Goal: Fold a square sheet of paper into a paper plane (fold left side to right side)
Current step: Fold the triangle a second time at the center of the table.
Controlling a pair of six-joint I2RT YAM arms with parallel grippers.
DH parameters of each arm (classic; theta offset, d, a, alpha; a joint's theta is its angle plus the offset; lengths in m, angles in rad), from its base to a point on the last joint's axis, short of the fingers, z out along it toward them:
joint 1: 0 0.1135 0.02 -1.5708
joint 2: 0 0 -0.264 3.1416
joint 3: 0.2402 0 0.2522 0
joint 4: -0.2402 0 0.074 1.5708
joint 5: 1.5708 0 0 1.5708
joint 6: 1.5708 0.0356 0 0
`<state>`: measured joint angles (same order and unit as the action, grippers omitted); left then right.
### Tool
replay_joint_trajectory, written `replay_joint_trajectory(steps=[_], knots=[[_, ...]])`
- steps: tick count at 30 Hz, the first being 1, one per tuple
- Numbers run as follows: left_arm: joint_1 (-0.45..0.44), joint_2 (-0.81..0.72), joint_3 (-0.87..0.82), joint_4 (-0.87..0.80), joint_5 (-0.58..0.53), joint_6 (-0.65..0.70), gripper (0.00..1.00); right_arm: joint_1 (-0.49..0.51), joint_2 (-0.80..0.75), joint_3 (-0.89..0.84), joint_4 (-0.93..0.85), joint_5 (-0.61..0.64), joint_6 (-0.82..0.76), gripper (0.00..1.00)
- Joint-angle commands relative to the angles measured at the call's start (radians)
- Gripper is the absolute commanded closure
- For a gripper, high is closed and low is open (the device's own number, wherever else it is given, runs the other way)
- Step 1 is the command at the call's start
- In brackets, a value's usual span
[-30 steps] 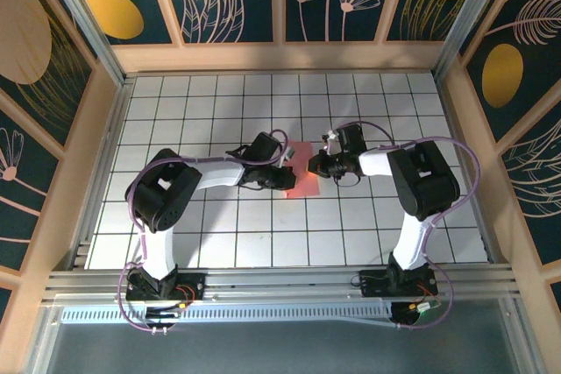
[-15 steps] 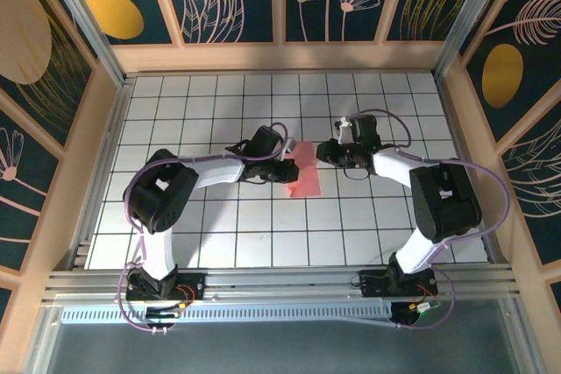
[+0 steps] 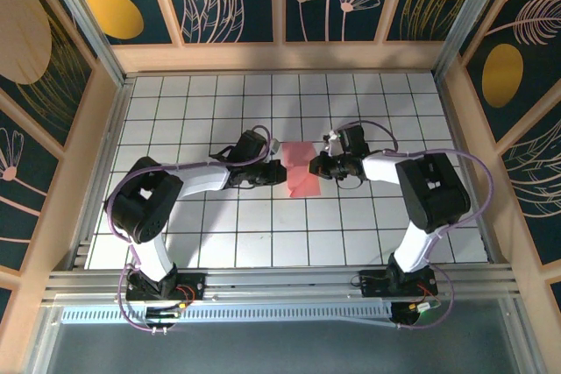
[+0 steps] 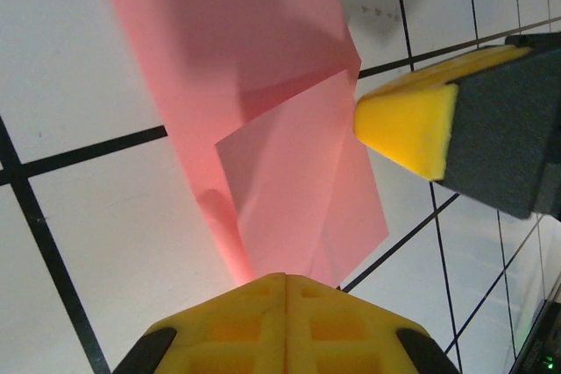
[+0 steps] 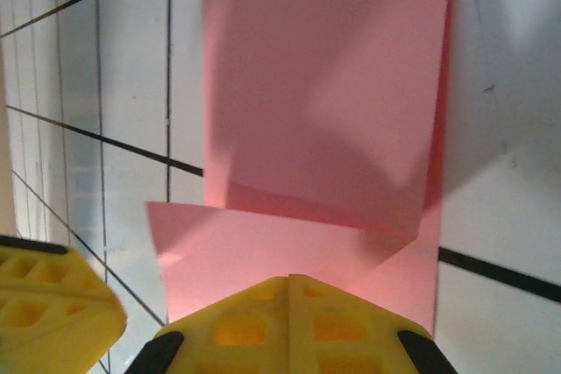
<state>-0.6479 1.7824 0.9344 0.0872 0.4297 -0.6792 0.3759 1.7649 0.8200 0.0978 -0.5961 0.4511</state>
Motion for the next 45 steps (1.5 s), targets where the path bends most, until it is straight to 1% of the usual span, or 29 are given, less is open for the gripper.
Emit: replay_joint_trajectory(steps=[1, 6, 16, 22, 26, 30, 35, 39, 42, 45], knots=[[0.002, -0.007, -0.006, 0.055, 0.014, -0.027, 0.93, 0.009, 0.035, 0.041, 0.023, -0.002, 0.003, 1.00], [0.003, 0.025, 0.004, 0.092, 0.036, -0.036, 0.93, 0.009, 0.043, 0.048, 0.022, 0.019, -0.002, 1.00], [0.004, 0.122, 0.079, 0.109, 0.015, -0.041, 0.93, 0.009, 0.073, 0.068, 0.007, 0.040, -0.017, 1.00], [0.004, 0.159, 0.086, 0.109, 0.001, -0.038, 0.93, 0.008, 0.042, 0.068, -0.006, 0.057, -0.022, 1.00], [0.003, 0.167, 0.076, 0.106, -0.010, -0.035, 0.93, 0.004, 0.004, 0.059, -0.018, 0.071, -0.026, 0.96], [0.004, 0.182, 0.076, 0.103, -0.020, -0.036, 0.93, 0.006, -0.030, 0.039, -0.023, 0.065, -0.025, 0.96], [0.004, 0.197, 0.073, 0.106, -0.035, -0.056, 0.93, 0.023, -0.053, 0.000, -0.003, 0.037, 0.003, 0.97], [0.003, 0.210, 0.068, 0.113, -0.039, -0.075, 0.94, 0.055, -0.049, -0.022, 0.040, 0.014, 0.043, 0.99], [0.004, 0.211, 0.064, 0.112, -0.042, -0.077, 0.94, 0.078, -0.031, -0.026, 0.059, 0.021, 0.063, 0.99], [0.004, 0.210, 0.060, 0.111, -0.042, -0.073, 0.94, 0.080, -0.011, -0.015, 0.072, 0.028, 0.070, 0.99]])
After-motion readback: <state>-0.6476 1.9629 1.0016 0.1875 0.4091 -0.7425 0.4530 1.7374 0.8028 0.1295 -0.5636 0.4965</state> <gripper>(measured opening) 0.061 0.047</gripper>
